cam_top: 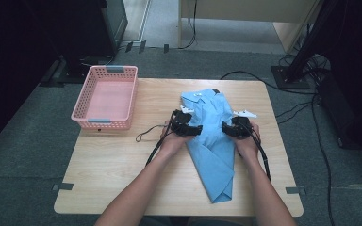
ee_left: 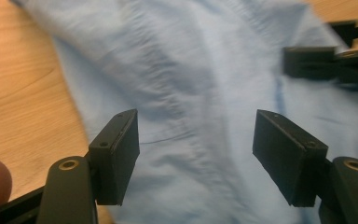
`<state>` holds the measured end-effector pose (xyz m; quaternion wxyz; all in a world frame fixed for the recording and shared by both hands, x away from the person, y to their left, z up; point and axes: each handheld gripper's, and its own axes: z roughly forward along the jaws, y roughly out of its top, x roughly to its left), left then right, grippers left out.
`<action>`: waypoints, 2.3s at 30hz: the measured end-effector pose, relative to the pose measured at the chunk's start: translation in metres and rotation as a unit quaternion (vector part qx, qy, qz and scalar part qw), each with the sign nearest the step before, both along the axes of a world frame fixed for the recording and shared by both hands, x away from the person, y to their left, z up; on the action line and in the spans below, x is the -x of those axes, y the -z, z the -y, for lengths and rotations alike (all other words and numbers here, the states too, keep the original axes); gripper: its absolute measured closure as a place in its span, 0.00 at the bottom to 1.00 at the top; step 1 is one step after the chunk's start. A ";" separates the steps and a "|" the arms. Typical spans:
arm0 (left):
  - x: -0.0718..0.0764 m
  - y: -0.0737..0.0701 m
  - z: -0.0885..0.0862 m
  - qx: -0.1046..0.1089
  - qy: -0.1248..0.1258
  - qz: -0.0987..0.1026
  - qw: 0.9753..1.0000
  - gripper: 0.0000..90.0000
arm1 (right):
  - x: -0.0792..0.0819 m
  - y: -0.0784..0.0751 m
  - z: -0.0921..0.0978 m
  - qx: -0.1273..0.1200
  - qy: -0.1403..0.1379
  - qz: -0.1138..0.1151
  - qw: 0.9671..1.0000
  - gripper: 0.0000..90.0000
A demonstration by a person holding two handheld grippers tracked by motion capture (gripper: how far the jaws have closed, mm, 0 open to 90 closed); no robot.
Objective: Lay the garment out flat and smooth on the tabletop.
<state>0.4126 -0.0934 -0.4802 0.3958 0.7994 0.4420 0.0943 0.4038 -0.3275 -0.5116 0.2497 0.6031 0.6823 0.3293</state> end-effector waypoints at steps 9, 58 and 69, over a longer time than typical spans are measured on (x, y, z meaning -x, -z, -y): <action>0.037 -0.009 0.015 0.005 0.045 0.015 0.999 0.35 | 0.016 -0.016 0.006 -0.042 0.009 0.042 0.998 0.39; 0.136 0.018 -0.024 -0.015 0.096 0.026 0.995 1.00 | 0.072 -0.001 -0.006 0.015 -0.071 0.000 0.997 0.40; 0.173 0.003 0.003 0.031 0.146 0.039 0.988 0.67 | 0.072 -0.001 -0.006 0.014 -0.070 0.000 0.997 0.40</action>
